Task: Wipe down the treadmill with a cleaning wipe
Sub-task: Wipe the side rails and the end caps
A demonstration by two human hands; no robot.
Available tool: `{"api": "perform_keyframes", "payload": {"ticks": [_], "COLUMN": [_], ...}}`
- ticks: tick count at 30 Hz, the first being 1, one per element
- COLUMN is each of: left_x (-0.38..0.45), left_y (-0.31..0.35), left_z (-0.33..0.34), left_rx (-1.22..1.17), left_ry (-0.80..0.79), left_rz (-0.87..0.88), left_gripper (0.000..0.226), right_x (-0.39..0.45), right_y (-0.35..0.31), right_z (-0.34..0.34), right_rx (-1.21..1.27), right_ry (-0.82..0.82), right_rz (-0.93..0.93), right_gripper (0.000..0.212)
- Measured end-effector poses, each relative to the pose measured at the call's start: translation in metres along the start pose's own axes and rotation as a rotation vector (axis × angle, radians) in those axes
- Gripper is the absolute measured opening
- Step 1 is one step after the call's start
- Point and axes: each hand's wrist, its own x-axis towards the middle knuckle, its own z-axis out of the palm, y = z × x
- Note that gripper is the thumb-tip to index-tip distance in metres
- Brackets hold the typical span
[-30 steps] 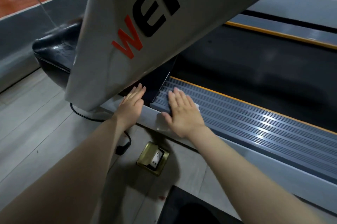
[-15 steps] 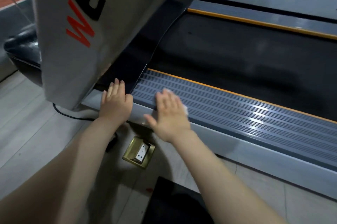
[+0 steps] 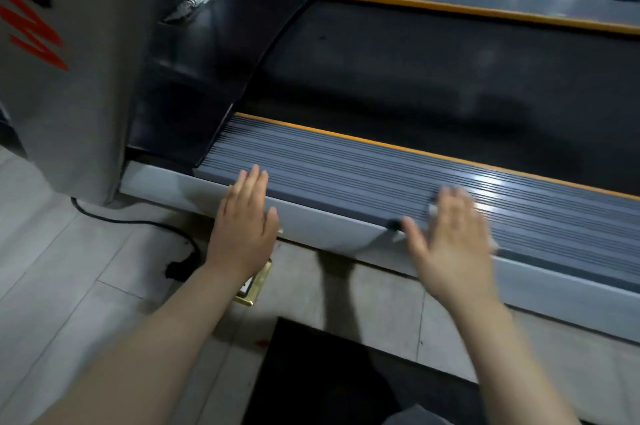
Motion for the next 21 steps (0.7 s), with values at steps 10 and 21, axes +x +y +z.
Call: {"api": "perform_keyframes", "payload": {"ticks": [10, 21], "left_x": [0.004, 0.030], "left_y": [0.039, 0.149], "left_z": [-0.001, 0.035], "left_rx": [0.046, -0.113], "left_ry": [0.009, -0.038], "left_rz": [0.075, 0.262], "left_gripper": [0.061, 0.064], "right_x": [0.086, 0.072], "right_y": [-0.016, 0.101], "right_z": [0.008, -0.020], "right_rx": [-0.003, 0.038], "right_ry": [-0.066, 0.134], "right_rz": [-0.303, 0.119], "right_gripper": [0.071, 0.065]}}
